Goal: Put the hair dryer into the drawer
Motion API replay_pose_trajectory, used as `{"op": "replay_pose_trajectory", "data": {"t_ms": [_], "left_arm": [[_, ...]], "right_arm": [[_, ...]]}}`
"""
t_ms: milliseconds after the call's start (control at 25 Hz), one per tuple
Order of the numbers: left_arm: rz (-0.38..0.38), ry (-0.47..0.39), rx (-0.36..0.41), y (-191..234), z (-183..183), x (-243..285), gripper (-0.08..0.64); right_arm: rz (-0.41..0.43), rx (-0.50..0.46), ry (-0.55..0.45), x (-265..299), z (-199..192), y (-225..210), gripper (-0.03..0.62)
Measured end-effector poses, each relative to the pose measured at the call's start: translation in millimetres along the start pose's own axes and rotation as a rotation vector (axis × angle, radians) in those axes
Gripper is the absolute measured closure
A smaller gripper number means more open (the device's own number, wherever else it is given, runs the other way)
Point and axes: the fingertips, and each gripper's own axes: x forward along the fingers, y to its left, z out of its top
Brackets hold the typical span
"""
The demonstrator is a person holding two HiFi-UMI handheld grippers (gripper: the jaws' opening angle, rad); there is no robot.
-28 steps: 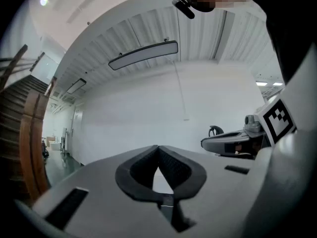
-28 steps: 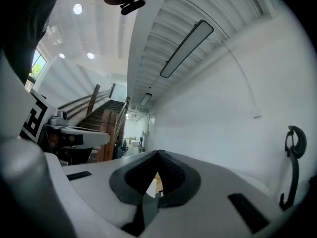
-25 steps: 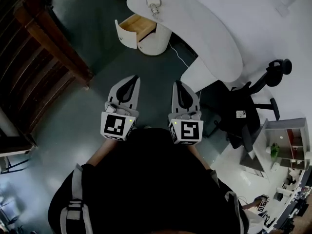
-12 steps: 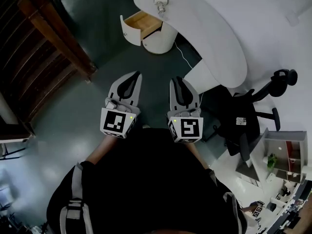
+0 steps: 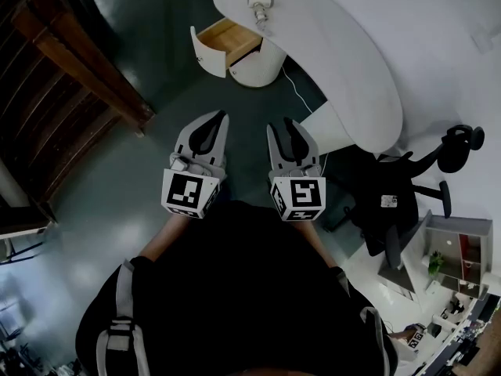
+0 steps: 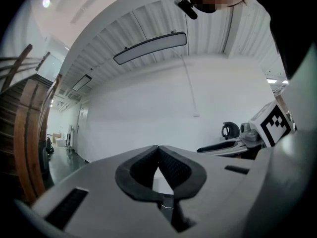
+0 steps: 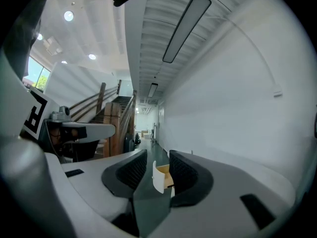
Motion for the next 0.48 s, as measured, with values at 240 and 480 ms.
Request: {"op": "replay_pose_trajectory", "data": {"t_ms": [240, 480], "left_arm": [[-0.008, 0.023, -0.018, 39.7, -9.8, 47.3, 0.552], [-0.03, 0.084, -0.051, 79.5, -21.7, 94.6, 0.552]], "right_arm": [[-0.004, 0.017, 0.052, 62.3, -7.6, -17.6, 0.425], [-0.03, 0.033, 0.085, 122.7, -5.0, -36.5, 0.414]]}}
